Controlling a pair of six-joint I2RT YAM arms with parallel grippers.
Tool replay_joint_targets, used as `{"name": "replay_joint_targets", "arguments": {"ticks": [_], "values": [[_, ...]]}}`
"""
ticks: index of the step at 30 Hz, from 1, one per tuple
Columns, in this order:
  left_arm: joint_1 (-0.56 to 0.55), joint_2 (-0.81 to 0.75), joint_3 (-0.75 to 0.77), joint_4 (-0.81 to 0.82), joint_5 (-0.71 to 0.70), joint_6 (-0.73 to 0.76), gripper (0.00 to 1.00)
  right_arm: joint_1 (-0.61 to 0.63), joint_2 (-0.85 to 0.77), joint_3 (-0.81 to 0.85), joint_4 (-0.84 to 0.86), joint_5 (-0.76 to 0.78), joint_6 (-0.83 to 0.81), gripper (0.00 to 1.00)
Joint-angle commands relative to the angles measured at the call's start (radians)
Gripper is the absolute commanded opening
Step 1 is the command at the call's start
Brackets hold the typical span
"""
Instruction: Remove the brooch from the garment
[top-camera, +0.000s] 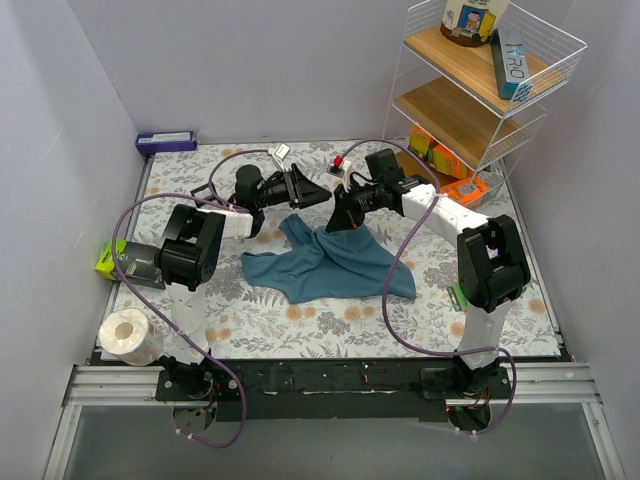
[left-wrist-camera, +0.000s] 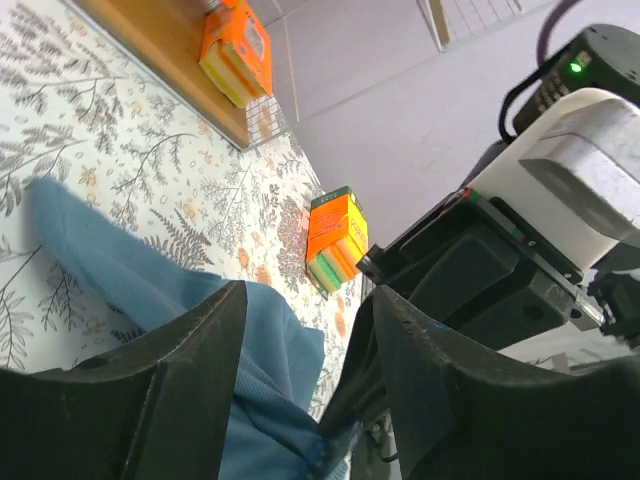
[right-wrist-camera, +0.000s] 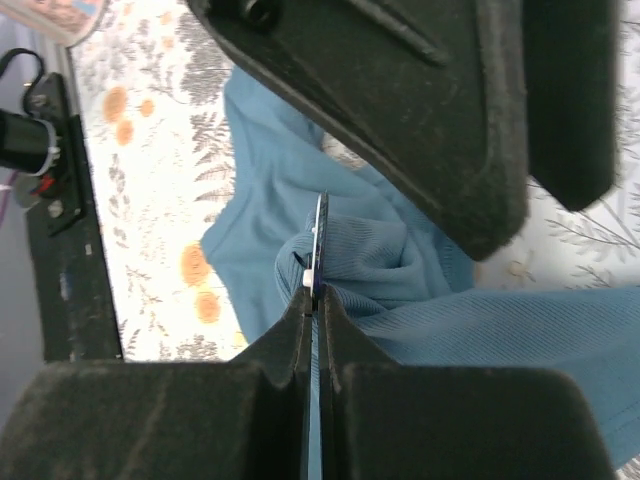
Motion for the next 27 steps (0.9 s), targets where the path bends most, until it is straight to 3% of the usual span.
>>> {"name": "replay_joint_targets", "arguments": {"ticks": [1,11,16,27], "values": [[0.002,-0.07,-0.004,0.115,0.09,0.094,0.53,-0.015,-0.018,0.01,0.0,-0.122,0.064,0.01],[-0.001,-0.121,-0.053,0.063,0.267,0.244,0.55,-0.054,-0.002,0.032,-0.006,-0.174,0.056,0.01],[-0.009,-0.13,-0.067,0.028,0.281,0.282,0.55,-0.057,0.001,0.024,-0.004,-0.183,0.059,0.01],[-0.032,-0.13,-0.043,-0.139,0.282,0.408,0.43,-0.07,0.016,0.045,-0.004,-0.174,0.073,0.01]]}}
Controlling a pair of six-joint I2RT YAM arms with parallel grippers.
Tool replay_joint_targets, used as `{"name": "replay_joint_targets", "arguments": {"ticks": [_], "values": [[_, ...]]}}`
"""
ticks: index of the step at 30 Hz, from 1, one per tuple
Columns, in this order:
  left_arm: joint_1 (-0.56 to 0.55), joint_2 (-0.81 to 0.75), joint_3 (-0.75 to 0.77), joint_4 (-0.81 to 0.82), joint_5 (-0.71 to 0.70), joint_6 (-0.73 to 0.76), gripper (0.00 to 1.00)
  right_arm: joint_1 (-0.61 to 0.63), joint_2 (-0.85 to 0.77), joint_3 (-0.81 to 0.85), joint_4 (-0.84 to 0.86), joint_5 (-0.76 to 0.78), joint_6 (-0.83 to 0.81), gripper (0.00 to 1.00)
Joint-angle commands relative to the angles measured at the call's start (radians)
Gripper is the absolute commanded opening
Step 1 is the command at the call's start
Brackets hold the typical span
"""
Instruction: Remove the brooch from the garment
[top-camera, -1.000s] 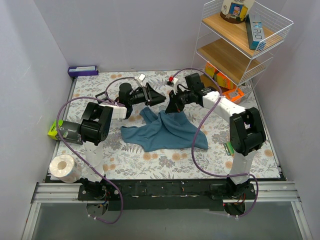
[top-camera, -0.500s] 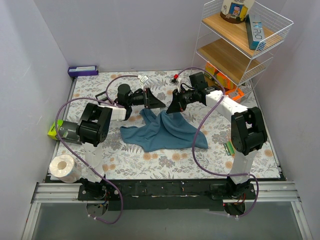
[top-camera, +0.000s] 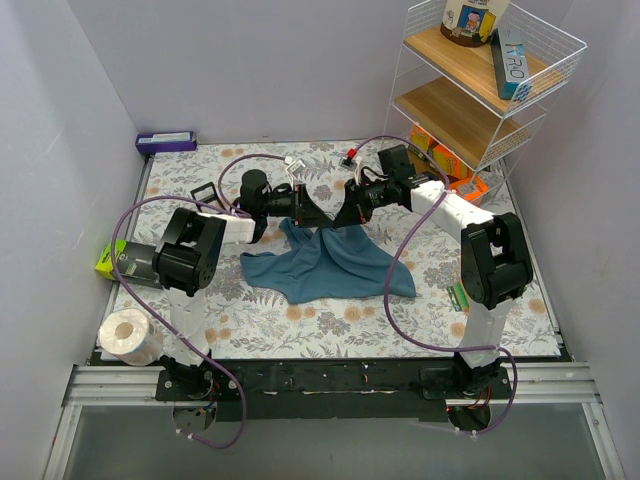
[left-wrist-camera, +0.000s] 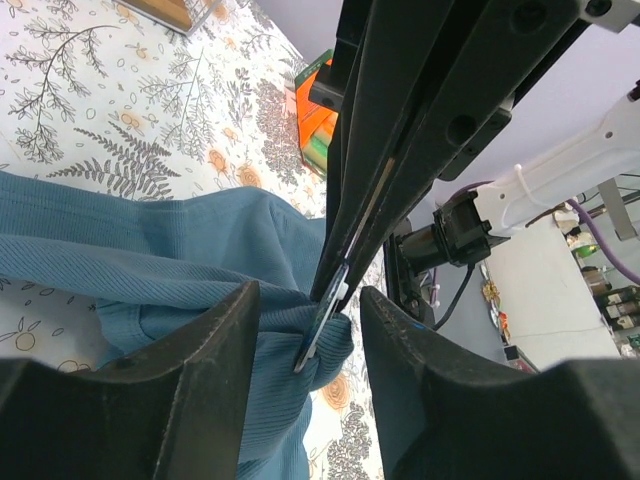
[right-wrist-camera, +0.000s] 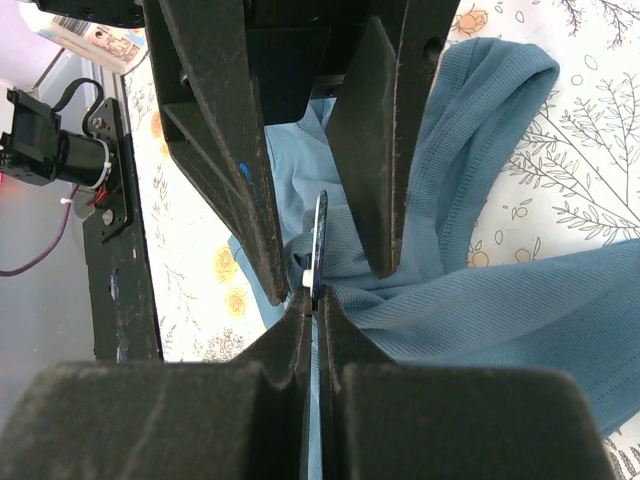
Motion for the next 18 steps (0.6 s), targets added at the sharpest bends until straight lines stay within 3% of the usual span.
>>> {"name": "replay_joint_targets", "arguments": {"ticks": [1,10,18], "values": [[-0.006,-0.079,0.024,-0.099,0.022,0.099,0.43,-0.013,0.007,0.04,0.002,-0.028,0.008,0.01],[0.008,-0.087,0.036,-0.224,-0.069,0.104,0.4,-0.019,0.004,0.033,0.002,-0.024,0.008,0.01],[0.013,-0.065,0.05,-0.198,-0.121,0.044,0.32,-0.019,0.004,0.031,0.005,-0.024,0.01,0.01]]}}
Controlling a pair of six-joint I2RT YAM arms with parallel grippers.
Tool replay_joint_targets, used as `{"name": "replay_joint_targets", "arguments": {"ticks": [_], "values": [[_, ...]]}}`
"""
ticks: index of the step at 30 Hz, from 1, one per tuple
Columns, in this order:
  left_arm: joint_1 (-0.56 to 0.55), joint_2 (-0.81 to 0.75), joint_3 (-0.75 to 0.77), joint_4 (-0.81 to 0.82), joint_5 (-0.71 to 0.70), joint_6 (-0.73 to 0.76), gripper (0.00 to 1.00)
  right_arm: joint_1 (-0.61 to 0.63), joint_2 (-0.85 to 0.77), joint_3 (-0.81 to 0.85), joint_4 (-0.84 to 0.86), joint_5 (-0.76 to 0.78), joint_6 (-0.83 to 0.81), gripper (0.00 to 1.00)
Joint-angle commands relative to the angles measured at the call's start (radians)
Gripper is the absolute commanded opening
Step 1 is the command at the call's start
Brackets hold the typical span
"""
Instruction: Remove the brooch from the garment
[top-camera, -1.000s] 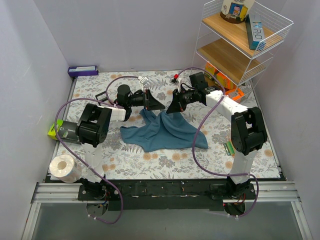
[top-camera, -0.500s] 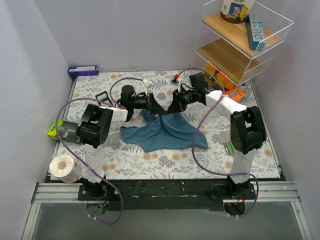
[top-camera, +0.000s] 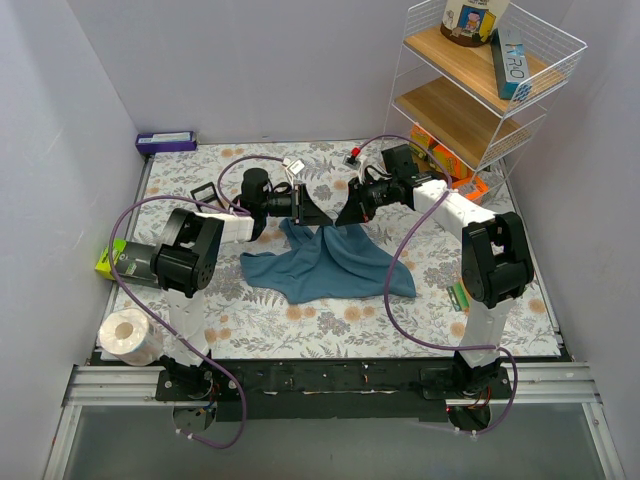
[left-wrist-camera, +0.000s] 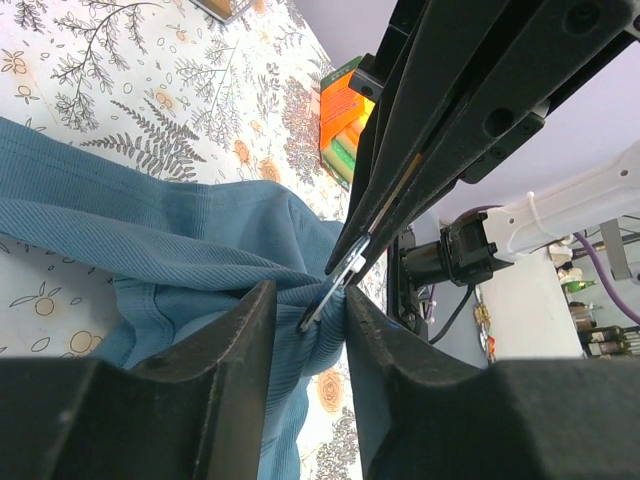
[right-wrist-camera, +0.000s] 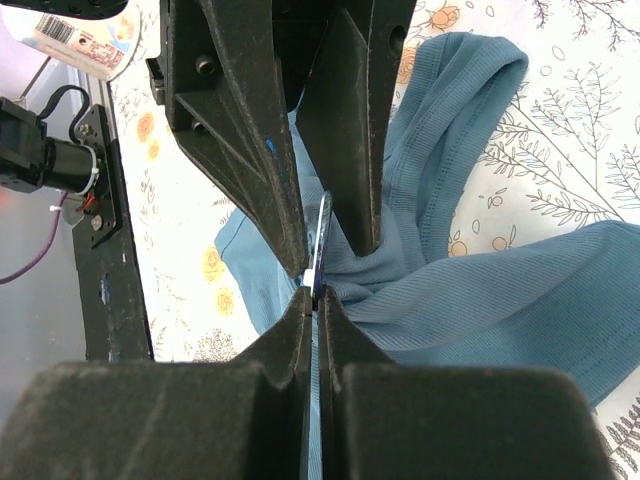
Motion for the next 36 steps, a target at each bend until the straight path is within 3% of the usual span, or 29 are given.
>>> {"name": "replay_joint_targets", "arguments": {"ticks": [1,14,33,36], "values": [[0.008,-0.049,0.036,-0.011,-0.056,-0.01,0.3,-0.002,-0.004,0.031,0.007,-0.035,0.01,0.01],[-0.046,-0.043,0.044,-0.046,-0.186,-0.087,0.13,0.041,-0.01,0.013,0.003,-0.053,0.013,0.01],[-0.09,0.028,0.211,-0.236,-0.353,0.006,0.13,0.088,-0.009,0.04,-0.032,-0.079,-0.046,0.01],[-0.092,0.028,0.217,-0.245,-0.386,-0.001,0.19,0.096,-0.01,0.037,-0.033,-0.083,-0.051,0.01]]}}
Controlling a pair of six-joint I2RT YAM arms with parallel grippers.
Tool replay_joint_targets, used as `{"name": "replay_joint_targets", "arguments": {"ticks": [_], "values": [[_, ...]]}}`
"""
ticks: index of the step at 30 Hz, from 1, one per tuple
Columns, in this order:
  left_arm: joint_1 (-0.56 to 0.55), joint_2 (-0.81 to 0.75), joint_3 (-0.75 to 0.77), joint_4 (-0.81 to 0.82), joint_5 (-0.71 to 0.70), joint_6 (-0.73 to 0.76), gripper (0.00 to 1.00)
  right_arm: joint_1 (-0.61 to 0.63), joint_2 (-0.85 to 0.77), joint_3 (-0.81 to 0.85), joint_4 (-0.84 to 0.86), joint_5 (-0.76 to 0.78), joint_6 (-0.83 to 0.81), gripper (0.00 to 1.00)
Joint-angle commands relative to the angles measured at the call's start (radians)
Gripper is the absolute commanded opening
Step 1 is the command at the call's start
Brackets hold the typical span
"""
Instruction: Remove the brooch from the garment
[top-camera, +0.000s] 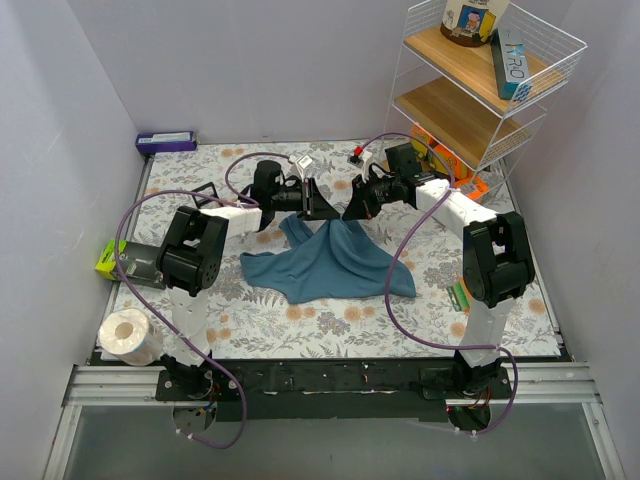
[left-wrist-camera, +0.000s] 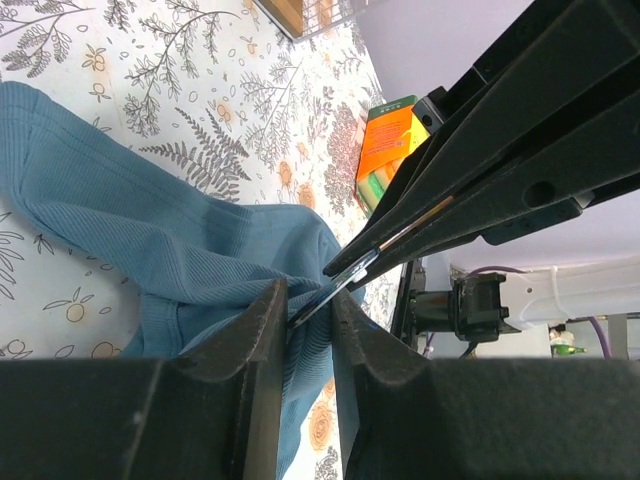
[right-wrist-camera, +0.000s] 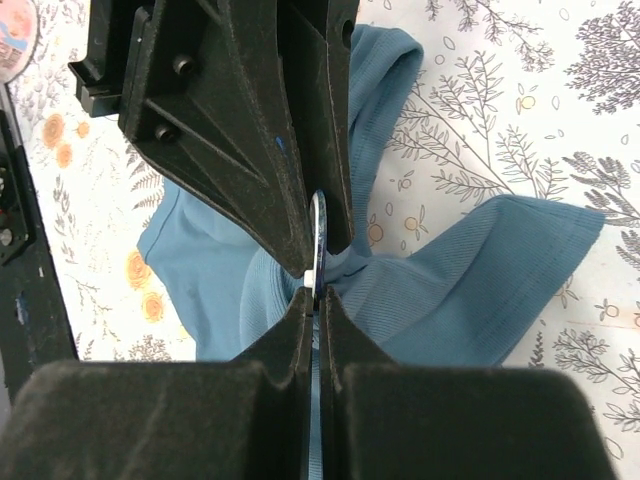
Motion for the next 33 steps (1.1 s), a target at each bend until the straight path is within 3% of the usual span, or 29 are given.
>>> {"name": "replay_joint_targets", "arguments": {"ticks": [1,9,14,21,26,33], "values": [[-0.045,0.001,0.088,0.033,-0.211,-0.002,0.2,0.11,-0.011,0.034,-0.044,-0.213,0.0,0.01],[-0.057,-0.005,0.103,0.027,-0.226,0.025,0.27,0.113,0.0,0.023,-0.022,-0.229,0.029,0.01],[-0.062,-0.013,0.124,0.018,-0.223,0.097,0.14,0.113,0.001,0.022,-0.018,-0.233,0.037,0.01],[-0.071,0.003,0.247,-0.06,-0.271,0.246,0.08,0.115,0.008,0.022,-0.011,-0.243,0.049,0.01],[-0.079,0.01,0.278,-0.066,-0.298,0.205,0.13,0.115,0.02,0.034,-0.021,-0.246,0.049,0.01],[-0.064,0.006,0.226,-0.033,-0.32,-0.018,0.2,0.118,0.026,0.045,-0.031,-0.243,0.04,0.01]]}}
